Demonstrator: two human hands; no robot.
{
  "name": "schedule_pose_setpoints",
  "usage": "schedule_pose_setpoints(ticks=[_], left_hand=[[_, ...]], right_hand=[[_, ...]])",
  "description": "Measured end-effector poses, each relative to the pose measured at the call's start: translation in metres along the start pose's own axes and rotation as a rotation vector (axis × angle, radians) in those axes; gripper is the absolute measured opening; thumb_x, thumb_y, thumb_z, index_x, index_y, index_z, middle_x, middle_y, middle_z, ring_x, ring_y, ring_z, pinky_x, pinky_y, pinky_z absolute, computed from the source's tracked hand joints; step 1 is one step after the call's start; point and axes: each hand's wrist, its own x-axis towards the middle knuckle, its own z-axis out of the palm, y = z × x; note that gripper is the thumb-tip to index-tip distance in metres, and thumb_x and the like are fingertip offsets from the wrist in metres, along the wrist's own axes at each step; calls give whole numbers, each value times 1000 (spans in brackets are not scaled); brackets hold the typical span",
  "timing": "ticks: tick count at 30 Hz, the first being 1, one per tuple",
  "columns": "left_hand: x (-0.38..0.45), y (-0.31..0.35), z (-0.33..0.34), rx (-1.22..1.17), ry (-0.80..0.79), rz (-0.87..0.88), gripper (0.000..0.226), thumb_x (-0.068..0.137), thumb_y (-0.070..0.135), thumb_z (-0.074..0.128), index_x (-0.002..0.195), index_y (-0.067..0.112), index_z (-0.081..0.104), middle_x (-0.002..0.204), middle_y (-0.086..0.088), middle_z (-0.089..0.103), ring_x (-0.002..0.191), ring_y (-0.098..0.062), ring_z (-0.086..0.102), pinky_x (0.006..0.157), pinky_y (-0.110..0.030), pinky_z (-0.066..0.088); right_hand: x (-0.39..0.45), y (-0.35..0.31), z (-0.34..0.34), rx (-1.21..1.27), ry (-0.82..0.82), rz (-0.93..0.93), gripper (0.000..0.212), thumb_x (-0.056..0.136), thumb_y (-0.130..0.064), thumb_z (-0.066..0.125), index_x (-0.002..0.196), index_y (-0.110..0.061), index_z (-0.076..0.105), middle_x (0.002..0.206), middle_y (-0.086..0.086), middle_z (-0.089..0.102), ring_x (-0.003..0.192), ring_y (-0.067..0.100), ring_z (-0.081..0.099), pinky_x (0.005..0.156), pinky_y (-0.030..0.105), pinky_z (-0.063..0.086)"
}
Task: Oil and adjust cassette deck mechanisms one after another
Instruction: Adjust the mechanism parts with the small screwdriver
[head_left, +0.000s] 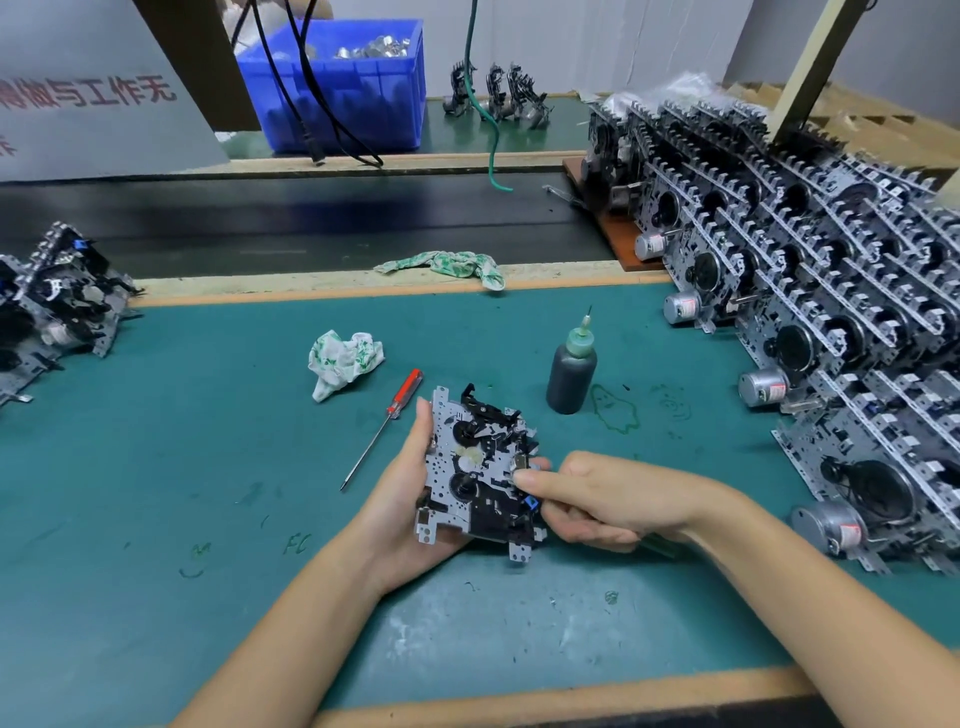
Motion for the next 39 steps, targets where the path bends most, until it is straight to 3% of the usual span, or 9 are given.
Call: schedule_pose_setpoints(ticks=[6, 11, 17, 21, 24, 27, 30, 34, 39], left_hand=[[-11, 1, 8, -111, -33, 24, 100, 74, 80, 28, 128, 1, 55, 138, -29, 45, 125, -40, 48, 101, -47, 44], [-17, 0, 10, -272, -46, 21, 101, 69, 79, 37, 123, -5, 58, 134, -31, 48, 118, -49, 51, 86, -44, 55], [-19, -1, 9, -311, -88, 44, 101, 71, 76, 41, 124, -8, 55, 134, -31, 48, 119, -50, 50, 99, -49, 46], [-19, -1, 9, -286, -121, 53, 98, 71, 76, 40, 122, -6, 57, 133, -30, 50, 119, -49, 50, 99, -48, 44], [-19, -1, 8, -231, -166, 45, 97, 69, 78, 42, 124, -1, 58, 134, -26, 51, 120, -48, 50, 101, -49, 44], [-22, 0, 6, -28, -194, -40, 96, 66, 78, 50, 129, 6, 57, 136, -21, 52, 117, -46, 53, 105, -51, 39], [-22, 10, 6, 180, -161, -175, 86, 66, 80, 51, 115, 12, 69, 122, -16, 63, 105, -34, 63, 103, -46, 42], [-13, 30, 13, 526, -48, -281, 67, 55, 81, 41, 74, 29, 79, 87, 4, 75, 79, -10, 72, 61, -19, 55], [-3, 32, 6, 450, -26, -300, 83, 49, 86, 47, 71, 10, 71, 83, -12, 71, 78, -24, 68, 77, -30, 54]], right_hand=[[-7, 20, -4, 401, 319, -183, 33, 95, -34, 39, 68, -16, 48, 36, -2, 34, 29, 9, 15, 38, 19, 14], [-6, 29, -14, 419, 619, -245, 23, 99, -24, 43, 79, -15, 51, 51, -4, 38, 30, 9, 24, 36, 12, 18], [-2, 32, -1, 25, 892, -320, 22, 93, -20, 56, 72, -22, 63, 49, -3, 36, 44, 14, 32, 47, 25, 27], [-3, 31, 9, -516, 995, -248, 13, 90, -27, 61, 78, -29, 65, 60, -6, 58, 55, 14, 49, 55, 30, 39], [-7, 27, 12, -893, 1092, -204, 8, 81, -24, 73, 77, -21, 67, 64, -6, 60, 61, 21, 60, 46, 31, 42], [-13, 29, 12, -1042, 1040, -278, 25, 72, -34, 79, 90, -19, 69, 74, -5, 61, 70, 20, 61, 47, 31, 46], [-21, 31, 13, -1097, 802, -318, 60, 75, -50, 67, 122, -14, 60, 101, -2, 63, 94, 20, 61, 80, 33, 49], [-28, 33, 15, -1210, 755, -392, 61, 77, -68, 44, 90, -11, 65, 87, -2, 62, 81, 18, 60, 85, 27, 42], [-34, 42, 21, -1092, 805, -445, 62, 80, -73, 41, 82, -13, 60, 79, -5, 55, 76, 14, 49, 83, 22, 32]])
